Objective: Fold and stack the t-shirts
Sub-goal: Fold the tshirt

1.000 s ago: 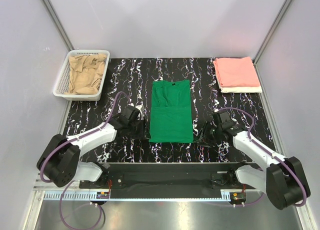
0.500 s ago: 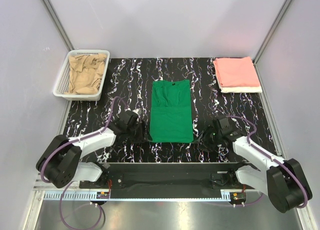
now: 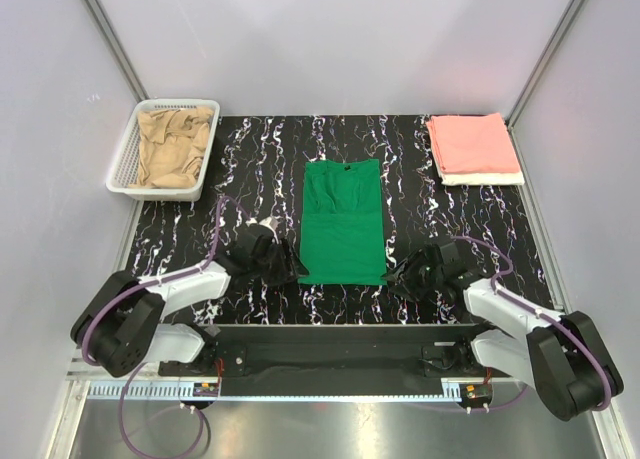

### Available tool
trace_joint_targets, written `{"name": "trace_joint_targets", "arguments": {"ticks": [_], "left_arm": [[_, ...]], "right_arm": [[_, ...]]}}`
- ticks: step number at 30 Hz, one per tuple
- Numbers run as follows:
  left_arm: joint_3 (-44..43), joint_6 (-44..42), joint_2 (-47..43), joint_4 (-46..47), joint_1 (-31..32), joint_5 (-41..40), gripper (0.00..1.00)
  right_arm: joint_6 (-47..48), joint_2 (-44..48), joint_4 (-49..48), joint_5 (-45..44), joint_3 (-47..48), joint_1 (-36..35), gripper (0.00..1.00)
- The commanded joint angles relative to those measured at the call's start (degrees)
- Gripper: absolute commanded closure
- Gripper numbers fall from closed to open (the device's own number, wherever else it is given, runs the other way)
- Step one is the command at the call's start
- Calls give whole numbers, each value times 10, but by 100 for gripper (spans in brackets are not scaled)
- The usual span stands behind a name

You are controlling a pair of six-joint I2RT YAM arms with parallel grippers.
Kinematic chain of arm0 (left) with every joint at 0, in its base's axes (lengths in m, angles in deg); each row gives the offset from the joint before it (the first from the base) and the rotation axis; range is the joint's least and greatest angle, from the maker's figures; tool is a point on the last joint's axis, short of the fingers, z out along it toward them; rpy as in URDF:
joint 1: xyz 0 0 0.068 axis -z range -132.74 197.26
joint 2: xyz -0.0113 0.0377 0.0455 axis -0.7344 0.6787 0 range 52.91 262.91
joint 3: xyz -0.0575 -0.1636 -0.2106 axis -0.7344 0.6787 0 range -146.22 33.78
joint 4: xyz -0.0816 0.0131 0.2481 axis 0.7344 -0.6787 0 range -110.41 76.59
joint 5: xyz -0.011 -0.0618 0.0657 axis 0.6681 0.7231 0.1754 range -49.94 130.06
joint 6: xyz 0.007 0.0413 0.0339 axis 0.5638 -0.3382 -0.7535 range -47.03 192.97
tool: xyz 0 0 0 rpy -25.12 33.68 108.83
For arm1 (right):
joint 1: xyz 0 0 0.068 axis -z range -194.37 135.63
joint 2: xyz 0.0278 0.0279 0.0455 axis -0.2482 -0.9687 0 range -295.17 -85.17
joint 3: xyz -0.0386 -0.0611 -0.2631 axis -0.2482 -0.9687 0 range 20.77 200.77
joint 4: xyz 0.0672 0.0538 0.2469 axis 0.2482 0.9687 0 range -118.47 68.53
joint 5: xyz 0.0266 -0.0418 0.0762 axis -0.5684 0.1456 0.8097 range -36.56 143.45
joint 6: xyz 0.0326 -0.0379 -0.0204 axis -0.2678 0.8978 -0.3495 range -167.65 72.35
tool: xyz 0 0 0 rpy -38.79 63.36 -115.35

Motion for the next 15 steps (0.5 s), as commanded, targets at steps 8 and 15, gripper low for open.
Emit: {"name": "trace_joint_targets", "arguments": {"ticks": [8, 15], "left_arm": [[7, 8, 11, 6, 6, -21, 46], [21, 12, -29, -18, 18, -45, 42]], "right_arm": [[-30, -10, -59, -20, -25, -7, 53], [-36, -13, -67, -34, -38, -8, 68]]}}
